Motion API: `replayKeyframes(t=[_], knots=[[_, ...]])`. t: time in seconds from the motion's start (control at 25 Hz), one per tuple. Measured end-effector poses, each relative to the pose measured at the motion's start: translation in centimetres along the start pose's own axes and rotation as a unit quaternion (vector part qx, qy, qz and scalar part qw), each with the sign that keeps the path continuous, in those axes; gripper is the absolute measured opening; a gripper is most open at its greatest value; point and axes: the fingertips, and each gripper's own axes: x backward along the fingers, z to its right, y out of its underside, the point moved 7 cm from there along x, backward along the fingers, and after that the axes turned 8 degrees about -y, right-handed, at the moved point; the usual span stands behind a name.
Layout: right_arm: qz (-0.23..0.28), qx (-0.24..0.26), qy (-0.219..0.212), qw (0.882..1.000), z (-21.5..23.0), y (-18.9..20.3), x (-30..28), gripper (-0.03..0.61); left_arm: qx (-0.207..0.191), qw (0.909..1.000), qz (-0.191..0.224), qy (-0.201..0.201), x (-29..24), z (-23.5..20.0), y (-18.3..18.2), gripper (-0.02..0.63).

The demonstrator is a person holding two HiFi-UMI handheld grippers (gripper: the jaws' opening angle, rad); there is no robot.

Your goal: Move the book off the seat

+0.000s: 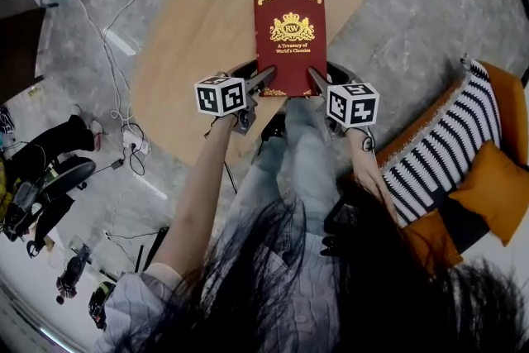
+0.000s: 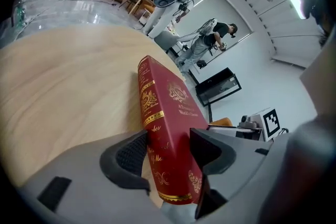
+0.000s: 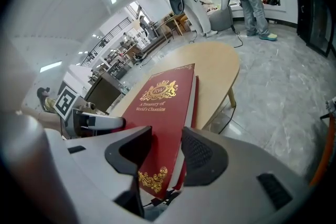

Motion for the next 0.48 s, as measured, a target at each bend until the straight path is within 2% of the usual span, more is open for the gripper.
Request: replayKeyframes(t=[0.48], knots=[[-0.021,0.0,0.026,0.999,1.5,1.4,-1.8,0.156,-0.052,0.9966,-0.055,-0.033,-2.4,-1.3,0.7,0.253]])
